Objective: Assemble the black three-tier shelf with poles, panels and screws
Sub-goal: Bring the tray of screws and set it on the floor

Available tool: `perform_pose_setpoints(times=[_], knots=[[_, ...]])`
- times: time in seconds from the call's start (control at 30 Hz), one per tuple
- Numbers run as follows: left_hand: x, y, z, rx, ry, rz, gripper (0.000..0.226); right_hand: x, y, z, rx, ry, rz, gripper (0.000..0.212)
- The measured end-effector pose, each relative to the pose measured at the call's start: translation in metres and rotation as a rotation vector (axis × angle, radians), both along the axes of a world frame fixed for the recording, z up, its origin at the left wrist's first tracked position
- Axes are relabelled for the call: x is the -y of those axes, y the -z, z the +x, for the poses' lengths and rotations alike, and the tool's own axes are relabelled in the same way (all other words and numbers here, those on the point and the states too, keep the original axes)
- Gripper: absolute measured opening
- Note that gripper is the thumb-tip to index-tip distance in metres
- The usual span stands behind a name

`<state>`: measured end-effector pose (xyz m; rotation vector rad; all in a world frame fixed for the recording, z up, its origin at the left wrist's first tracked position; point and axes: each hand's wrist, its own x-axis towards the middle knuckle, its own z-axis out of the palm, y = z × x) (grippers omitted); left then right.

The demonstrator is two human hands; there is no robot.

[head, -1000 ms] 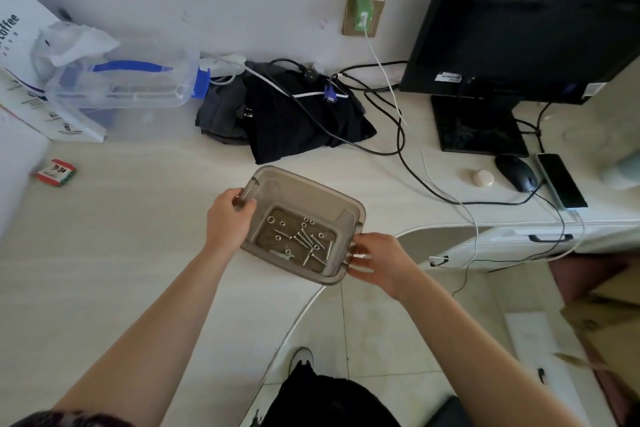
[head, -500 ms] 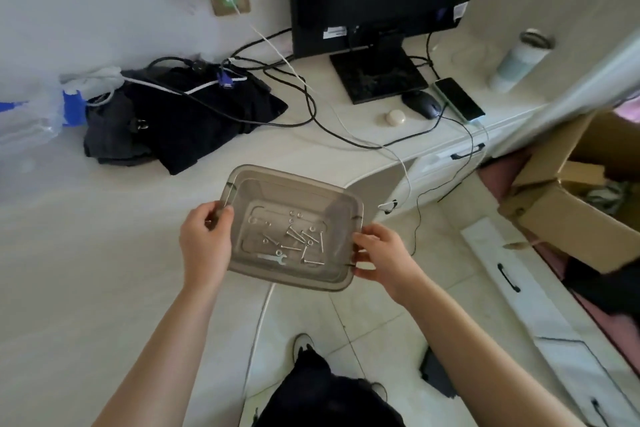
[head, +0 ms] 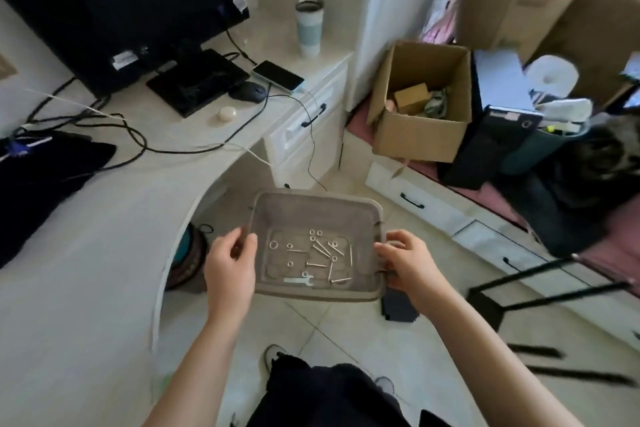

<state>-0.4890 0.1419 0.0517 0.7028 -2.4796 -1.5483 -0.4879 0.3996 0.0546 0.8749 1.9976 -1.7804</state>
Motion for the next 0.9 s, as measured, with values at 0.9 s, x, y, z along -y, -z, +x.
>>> perform_pose_setpoints(times=[0.9], knots=[[-0.454,0.026,0.025,0.183,0.981,-0.011,0.034,-0.364,0.014,0.221,-0.06,1.006,0.026,0.022]])
